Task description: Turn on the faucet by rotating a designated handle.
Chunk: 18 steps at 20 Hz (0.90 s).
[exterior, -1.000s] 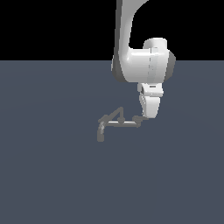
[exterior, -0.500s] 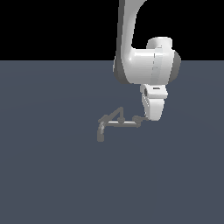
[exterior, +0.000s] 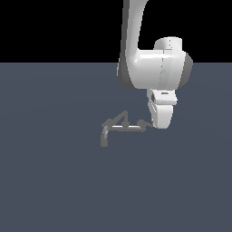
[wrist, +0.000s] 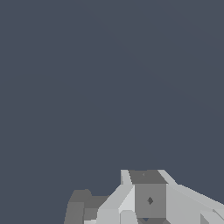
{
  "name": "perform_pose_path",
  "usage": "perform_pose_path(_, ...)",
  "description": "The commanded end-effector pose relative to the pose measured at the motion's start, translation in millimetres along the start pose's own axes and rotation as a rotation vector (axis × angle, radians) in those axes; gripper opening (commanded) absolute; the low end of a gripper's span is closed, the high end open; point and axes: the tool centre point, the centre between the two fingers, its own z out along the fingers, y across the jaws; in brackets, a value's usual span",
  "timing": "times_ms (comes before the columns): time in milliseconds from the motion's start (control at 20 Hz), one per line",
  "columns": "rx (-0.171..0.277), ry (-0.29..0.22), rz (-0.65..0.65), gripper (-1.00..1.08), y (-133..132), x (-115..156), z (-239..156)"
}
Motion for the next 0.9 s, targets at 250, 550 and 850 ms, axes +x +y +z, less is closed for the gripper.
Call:
perform_pose_path(250, -0.013, -0.003, -0.003, -1.00, 21, -20, 0)
perform_pose_path(550, -0.018, 0.004, 0.027, -1.00, 33, -9, 1)
perform_pose_path(850, -0.018, -0.003, 0.001, -1.00, 29, -56, 0)
